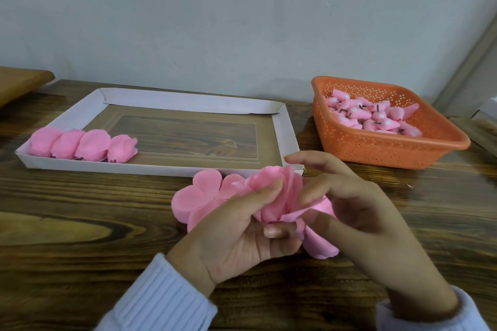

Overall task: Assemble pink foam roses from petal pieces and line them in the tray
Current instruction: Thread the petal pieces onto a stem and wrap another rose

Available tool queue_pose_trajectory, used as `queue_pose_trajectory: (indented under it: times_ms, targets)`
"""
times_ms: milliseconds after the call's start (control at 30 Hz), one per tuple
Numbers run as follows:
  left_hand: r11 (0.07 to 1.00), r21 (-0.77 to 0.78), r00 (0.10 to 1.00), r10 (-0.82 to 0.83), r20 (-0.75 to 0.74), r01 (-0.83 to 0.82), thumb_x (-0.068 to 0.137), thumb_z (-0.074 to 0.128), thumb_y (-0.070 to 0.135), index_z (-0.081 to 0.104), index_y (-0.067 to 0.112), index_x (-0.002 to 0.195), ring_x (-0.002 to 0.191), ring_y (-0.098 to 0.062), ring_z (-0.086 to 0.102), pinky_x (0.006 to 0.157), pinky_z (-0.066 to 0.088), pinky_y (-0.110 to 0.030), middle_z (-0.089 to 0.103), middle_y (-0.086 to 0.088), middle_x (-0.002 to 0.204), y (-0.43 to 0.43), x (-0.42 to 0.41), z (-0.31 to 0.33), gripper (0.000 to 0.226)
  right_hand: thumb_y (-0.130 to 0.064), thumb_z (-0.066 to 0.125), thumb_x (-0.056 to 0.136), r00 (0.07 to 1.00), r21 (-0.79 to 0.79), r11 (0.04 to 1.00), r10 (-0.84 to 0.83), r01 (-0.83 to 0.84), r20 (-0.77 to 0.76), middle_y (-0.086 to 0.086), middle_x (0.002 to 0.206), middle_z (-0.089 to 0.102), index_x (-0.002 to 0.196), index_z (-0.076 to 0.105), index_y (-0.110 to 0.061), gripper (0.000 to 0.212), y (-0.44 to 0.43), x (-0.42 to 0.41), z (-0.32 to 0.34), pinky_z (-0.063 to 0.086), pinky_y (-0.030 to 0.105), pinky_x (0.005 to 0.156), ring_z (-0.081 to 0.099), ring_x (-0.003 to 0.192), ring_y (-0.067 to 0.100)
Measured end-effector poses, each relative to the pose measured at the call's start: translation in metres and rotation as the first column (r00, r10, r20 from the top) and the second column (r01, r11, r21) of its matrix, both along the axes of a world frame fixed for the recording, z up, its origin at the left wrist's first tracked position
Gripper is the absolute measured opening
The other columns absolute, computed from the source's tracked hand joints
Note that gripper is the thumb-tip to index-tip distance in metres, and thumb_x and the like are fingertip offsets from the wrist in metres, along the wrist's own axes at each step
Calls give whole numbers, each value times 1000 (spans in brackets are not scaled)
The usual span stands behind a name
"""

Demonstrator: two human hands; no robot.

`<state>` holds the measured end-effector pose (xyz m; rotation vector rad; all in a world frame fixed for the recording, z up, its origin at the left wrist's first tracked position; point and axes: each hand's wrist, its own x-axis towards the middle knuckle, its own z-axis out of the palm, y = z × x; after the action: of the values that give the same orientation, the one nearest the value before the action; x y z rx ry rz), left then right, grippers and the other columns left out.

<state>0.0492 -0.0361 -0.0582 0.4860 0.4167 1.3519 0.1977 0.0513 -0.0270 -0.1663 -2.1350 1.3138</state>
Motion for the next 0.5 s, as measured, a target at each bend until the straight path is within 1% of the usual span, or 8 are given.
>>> queue_pose_trajectory:
  times_ms: [67,100,167,233,300,367,433,500]
  targets:
    - [1000,-8,1000,2,-7,-3,67,86,28,74,3,95,47,-10,57,57,58,-31,64,-10,68,0,1,-1,40,-20,62,79,1000,12,1000,4,-4,6,-5,127,58,80,69,-31,13,0,0,0,40,25,100,50,129,18]
    - [1000,-19,1000,15,-24,-15,64,87,29,74,3,95,47,-11,57,56,58,-32,63,-11,68,0,2,-2,43,-22,63,79,1000,21,1000,-11,11,14,-5,127,58,80,69,-30,10,1,0,-1,40,24,100,49,130,18]
    - [999,-25,997,36,-68,-38,61,88,32,74,4,96,49,-12,57,56,58,-32,61,-13,70,0,2,-3,48,-26,64,78,998,35,997,-63,62,28,-3,130,57,81,69,-23,7,2,0,-4,41,26,101,49,130,17]
    - [999,19,993,35,-111,-33,62,87,36,73,7,100,54,-11,58,60,58,-30,60,-11,74,0,1,-3,50,-28,65,77,995,45,994,-96,95,30,-1,131,56,86,67,-20,13,4,-1,-6,41,27,101,49,130,16]
    - [997,75,990,13,-140,-3,60,87,37,73,12,102,58,-8,58,64,58,-28,61,-6,77,0,0,-4,51,-29,66,77,994,50,993,-111,110,24,-2,131,56,91,67,-22,16,4,-2,-7,40,31,102,48,131,17]
    - [993,111,984,-15,-175,34,59,88,31,73,13,100,64,-7,61,66,57,-26,63,-2,79,-1,0,-2,48,-31,67,77,990,75,988,-137,135,20,-3,129,56,99,65,-23,23,5,-4,-8,41,35,101,48,130,18]
    - [990,126,970,-27,-243,59,62,86,22,74,14,99,75,-10,67,69,57,-23,70,-2,84,-2,0,-2,39,-34,68,76,982,100,978,-187,185,18,-8,127,57,109,60,-26,34,5,-5,-9,45,32,98,51,126,16]
    - [988,138,960,-34,-277,75,69,81,12,72,14,103,86,-14,70,74,56,-22,73,-1,88,-4,0,0,35,-36,67,76,973,92,969,-232,230,14,-12,125,58,114,57,-31,40,5,-5,-9,50,31,90,56,117,12]
